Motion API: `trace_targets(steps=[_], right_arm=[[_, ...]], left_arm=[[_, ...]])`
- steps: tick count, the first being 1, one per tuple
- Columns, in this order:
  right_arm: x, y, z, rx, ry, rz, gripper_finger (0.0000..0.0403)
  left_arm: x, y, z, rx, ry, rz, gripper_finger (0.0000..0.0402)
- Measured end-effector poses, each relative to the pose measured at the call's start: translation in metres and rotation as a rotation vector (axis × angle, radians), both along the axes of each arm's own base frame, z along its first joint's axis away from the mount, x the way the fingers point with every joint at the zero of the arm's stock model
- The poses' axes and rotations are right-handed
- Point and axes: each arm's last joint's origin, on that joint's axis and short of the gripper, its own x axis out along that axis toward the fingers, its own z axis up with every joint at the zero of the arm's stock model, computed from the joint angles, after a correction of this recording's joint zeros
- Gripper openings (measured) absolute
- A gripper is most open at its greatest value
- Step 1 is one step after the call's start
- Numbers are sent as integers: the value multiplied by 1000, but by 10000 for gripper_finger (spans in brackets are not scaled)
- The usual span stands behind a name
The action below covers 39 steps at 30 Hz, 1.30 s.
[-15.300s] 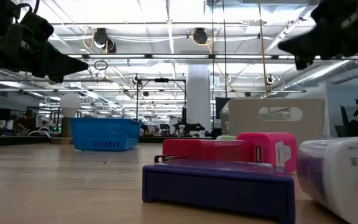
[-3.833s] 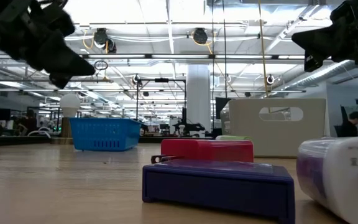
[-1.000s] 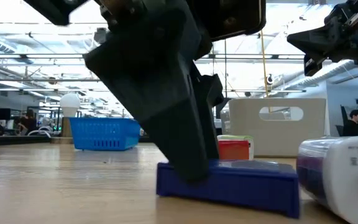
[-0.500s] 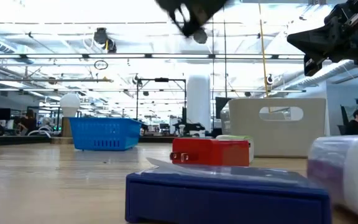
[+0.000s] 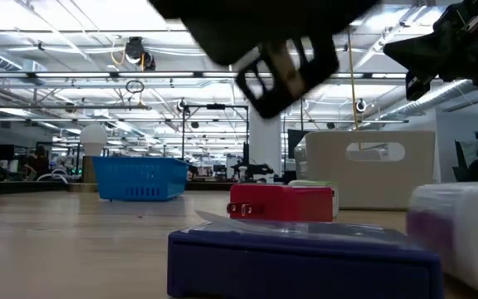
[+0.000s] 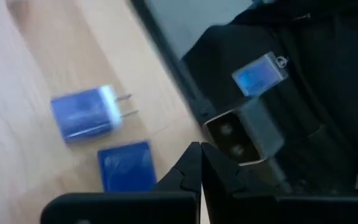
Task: Pick & Place Office items
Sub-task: Put the blue digital clock into the blue bin
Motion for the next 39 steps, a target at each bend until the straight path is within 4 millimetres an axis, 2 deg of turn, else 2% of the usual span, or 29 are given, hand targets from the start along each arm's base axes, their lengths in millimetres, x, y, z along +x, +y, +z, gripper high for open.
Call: trace_targets(steps=[4,8,14,24,39], right_arm=[[0,0,0,0,0,0,0],[1,0,0,0,4,-1,0],[1,0,0,-6,4,-2,0],[1,0,0,0,5,-1,0],[1,0,0,10,5,1,0]], left_arm=[[7,10,-20,-62,106,11,0],[10,18,-20,-93,134,6,0],[0,38,-31,101,275,98,0],[-9,41,-39,288,354,216,0],[-34,57,-39,438,663,369,1]])
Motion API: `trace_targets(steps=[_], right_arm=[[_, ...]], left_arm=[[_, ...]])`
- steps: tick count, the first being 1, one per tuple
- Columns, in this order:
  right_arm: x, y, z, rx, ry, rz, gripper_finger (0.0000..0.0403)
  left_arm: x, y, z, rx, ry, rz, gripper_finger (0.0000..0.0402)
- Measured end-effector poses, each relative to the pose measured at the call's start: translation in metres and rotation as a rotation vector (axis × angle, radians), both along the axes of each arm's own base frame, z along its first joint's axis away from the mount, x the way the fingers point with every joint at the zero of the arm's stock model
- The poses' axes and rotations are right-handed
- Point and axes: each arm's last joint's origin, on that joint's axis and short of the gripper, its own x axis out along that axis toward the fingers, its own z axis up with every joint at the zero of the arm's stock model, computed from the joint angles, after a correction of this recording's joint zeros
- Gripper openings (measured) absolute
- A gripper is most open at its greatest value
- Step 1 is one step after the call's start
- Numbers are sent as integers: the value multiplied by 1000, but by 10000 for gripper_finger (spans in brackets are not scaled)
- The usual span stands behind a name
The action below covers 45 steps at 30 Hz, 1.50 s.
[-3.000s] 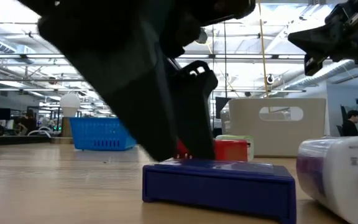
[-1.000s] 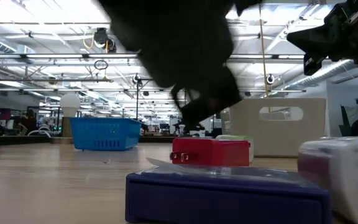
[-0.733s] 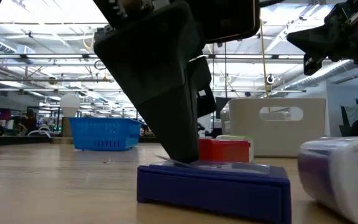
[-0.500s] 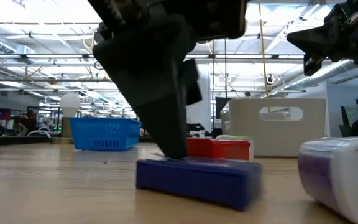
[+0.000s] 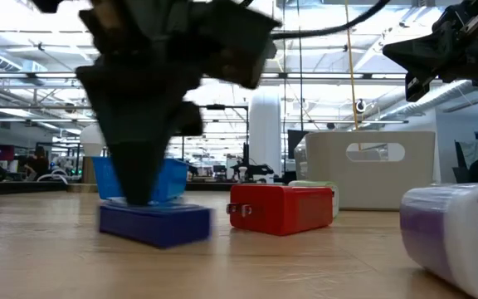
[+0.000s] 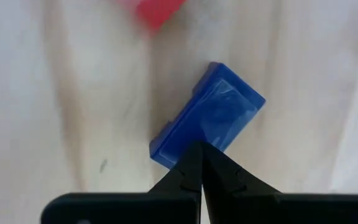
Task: Pick & Place Office items
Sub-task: Put the blue digital clock into the blue bin
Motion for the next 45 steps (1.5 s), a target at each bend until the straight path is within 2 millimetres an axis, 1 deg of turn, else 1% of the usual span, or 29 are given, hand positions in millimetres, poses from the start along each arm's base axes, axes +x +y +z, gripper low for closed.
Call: trace_targets(steps=[4,6,9,12,18,19,21,24,26,29,32,35,37,41,43,45], right_arm=[[0,0,0,8,1,2,0],[0,0,0,8,4,3,0],[0,0,-1,9,6,4,0],[0,0,-1,8,6,4,0],[0,0,0,6,1,3,0],[0,0,0,5,1,3,0],[0,0,0,8,0,4,0],[0,0,0,8,2,4,0],[0,0,0,8,2,5,0],[0,0,0,8,3,5,0],[0,0,-1,8,6,7,0],[0,1,-1,3,7,30,0],[0,1,-1,8,7,33,0],[0,1,-1,8,7,32,0],[0,1,-1,8,7,32,0],[0,1,-1,7,7,32,0]], left_arm=[[-9,8,2,93,92,26,0],[-13,11,4,129,108,33,0],[-14,10,13,129,56,-10,1],[-15,4,30,137,-44,-65,4],[-23,-7,62,141,-178,-185,7],[-23,-9,64,148,-197,-203,7],[-24,-12,63,179,-221,-233,8],[-22,-12,63,222,-252,-263,24],[-21,-10,65,238,-264,-274,45],[-21,-8,64,258,-268,-329,87],[-21,-10,65,253,-279,-354,137],[-22,-13,64,247,-277,-364,196],[-25,-14,60,240,-265,-407,239],[-31,-17,45,231,-267,-460,317],[-33,-18,37,221,-283,-476,343],[-32,-16,30,218,-308,-482,355]])
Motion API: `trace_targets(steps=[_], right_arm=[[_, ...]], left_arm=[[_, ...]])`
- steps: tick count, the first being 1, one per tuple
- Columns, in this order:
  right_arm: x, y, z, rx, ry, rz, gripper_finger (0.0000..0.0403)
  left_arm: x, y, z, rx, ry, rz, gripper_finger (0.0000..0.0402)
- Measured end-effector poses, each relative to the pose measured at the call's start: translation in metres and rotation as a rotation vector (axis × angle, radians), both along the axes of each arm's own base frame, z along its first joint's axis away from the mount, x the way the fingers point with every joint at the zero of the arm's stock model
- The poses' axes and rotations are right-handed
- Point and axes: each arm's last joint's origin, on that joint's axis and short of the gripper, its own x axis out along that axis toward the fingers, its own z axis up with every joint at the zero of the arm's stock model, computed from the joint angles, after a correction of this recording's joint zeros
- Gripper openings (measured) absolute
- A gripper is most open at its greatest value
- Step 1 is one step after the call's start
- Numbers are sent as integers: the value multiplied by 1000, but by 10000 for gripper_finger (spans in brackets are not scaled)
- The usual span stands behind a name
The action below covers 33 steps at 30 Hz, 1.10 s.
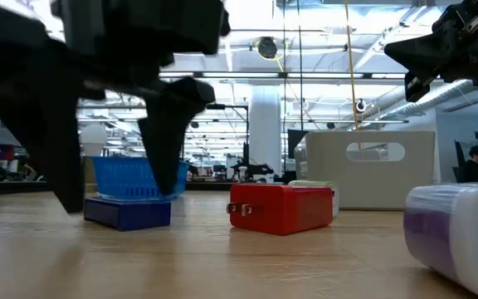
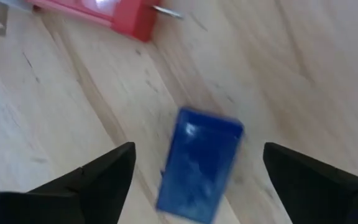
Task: Pick & Place Office items
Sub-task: Put the blue digital clock into the blue bin
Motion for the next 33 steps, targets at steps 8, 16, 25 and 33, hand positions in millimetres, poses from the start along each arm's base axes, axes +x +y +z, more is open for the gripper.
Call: trace_targets(steps=[8,16,25,33], right_arm=[[0,0,0,1,0,-3,0],[0,0,-1,1,7,-3,0],[0,0,-1,4,14,-2,0],[0,0,-2,7,17,0,0]], left_arm=[[4,19,-19,-115,39,36,305],[5,22,-22,-150,62,80,149],[-4,12,41,-262,-60,14,149],[-70,59,150,-309,-497,137,149]])
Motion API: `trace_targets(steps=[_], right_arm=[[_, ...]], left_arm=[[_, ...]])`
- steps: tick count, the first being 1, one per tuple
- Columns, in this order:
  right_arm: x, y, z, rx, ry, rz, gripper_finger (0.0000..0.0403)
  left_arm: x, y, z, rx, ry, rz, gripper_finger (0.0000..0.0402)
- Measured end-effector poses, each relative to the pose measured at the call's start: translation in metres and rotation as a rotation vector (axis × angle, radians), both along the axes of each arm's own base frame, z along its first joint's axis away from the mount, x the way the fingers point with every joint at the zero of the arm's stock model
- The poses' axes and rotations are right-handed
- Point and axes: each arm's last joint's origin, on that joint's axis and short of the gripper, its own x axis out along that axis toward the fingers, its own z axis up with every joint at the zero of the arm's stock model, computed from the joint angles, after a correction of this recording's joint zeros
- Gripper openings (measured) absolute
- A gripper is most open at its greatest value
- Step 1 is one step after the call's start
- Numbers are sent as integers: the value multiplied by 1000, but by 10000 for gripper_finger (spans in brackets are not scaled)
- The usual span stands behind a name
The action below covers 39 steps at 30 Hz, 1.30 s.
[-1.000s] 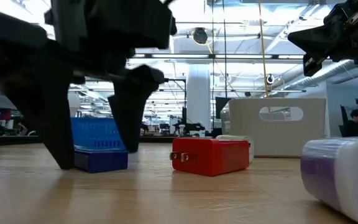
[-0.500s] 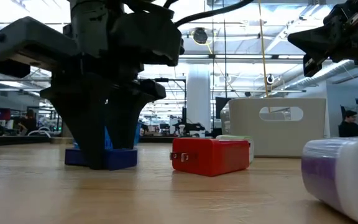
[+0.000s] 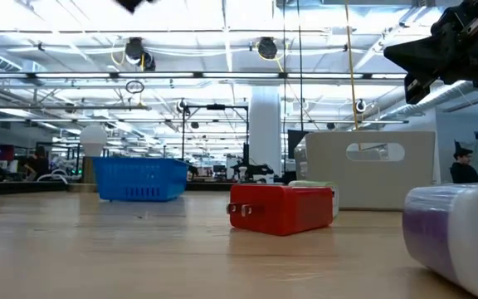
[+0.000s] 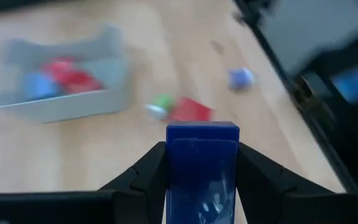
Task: Pick & Place Office items
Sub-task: Put the blue digital clock into the blue bin
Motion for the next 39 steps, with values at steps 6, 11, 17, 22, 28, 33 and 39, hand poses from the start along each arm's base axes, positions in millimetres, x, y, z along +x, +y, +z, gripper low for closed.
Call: trace_targets(steps=[6,11,17,22,28,33,39], right_arm=[[0,1,0,18,3,21,0],[0,1,2,2,-22,28,0],[0,0,2,-117,-22,-30,0],[0,-2,3,-114,-26,-105,0],[5,-3,-3,-110,50,-104,0],[9,-2,0,-97,25,-97,0],[15,-1,-1,-117,31,-85,0]], left_arm=[[-67,49,2,-44,-287,212,149],[-103,77,-20,-102,-519,343,149],[-126,100,-57,-31,-569,408,149],[-143,115,-77,20,-594,444,149],[-162,131,-112,12,-590,513,149],[-172,135,-136,-91,-615,510,149],[-175,134,-151,-126,-683,462,149]])
